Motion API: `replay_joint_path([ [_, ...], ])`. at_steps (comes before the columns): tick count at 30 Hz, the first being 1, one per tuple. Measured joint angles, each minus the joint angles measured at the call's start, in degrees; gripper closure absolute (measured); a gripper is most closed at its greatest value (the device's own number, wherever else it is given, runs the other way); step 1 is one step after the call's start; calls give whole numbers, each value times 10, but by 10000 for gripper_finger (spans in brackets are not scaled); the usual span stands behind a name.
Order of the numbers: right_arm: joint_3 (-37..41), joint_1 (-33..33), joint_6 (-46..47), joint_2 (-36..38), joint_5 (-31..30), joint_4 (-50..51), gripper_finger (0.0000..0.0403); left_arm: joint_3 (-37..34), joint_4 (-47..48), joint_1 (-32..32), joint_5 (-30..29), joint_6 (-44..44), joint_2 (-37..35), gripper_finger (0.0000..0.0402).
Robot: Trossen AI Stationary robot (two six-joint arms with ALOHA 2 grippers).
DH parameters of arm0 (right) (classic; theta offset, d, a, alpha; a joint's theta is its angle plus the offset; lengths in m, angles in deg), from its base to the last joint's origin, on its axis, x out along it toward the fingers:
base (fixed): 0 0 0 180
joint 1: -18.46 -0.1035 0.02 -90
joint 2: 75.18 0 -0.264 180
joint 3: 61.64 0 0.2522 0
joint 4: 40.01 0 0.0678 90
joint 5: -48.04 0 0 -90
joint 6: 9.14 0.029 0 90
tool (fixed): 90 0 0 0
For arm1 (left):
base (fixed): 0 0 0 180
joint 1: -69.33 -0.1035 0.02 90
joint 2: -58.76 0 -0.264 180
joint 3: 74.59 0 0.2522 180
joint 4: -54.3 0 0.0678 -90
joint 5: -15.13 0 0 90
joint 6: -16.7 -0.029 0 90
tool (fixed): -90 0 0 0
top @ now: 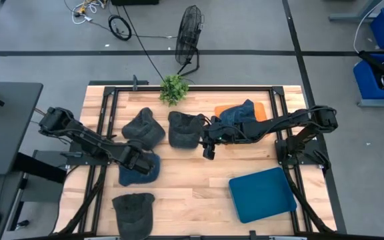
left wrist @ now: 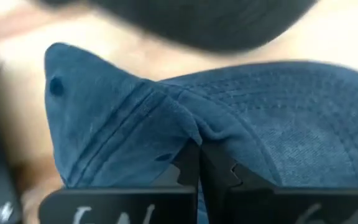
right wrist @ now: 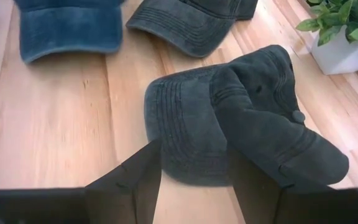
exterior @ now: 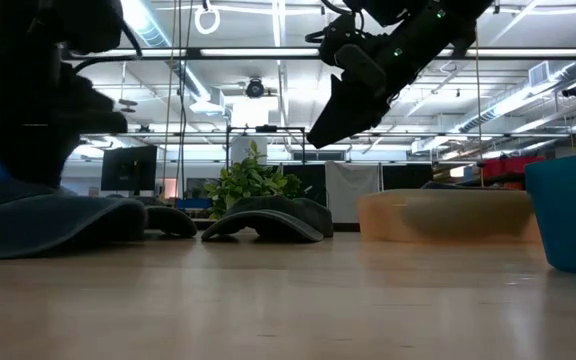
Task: Pick & Place hat
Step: Put the blue cap into the orange bin
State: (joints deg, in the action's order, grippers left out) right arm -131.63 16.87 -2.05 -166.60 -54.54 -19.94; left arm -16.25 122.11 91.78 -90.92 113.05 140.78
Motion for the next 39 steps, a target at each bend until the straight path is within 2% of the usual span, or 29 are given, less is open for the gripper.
replay_joint_path([
  [6,0,0,0,0,0,1,218,59,-12,-2,-65,-137,1,398],
  [13,0,-4,-27,0,1,1,218,177,-25,-9,-103,-431,1,400],
  [17,0,-20,-71,0,0,-2,218,197,-31,-32,-105,-576,1,400],
  [22,0,-45,-113,0,-1,-47,218,197,-75,-57,-85,-810,1,400],
  [26,0,-62,-160,0,-18,-102,218,197,-119,-75,-39,-949,1,400],
  [31,0,-75,-263,0,-14,-195,218,197,-139,-95,35,-1027,4,400],
  [34,0,-84,-307,0,-10,-237,212,197,-139,-108,42,-1035,5,400],
  [36,0,-85,-333,0,14,-253,205,197,-144,-119,41,-1035,10,400],
  [39,0,-82,-323,0,42,-249,192,197,-147,-133,41,-1039,16,400],
])
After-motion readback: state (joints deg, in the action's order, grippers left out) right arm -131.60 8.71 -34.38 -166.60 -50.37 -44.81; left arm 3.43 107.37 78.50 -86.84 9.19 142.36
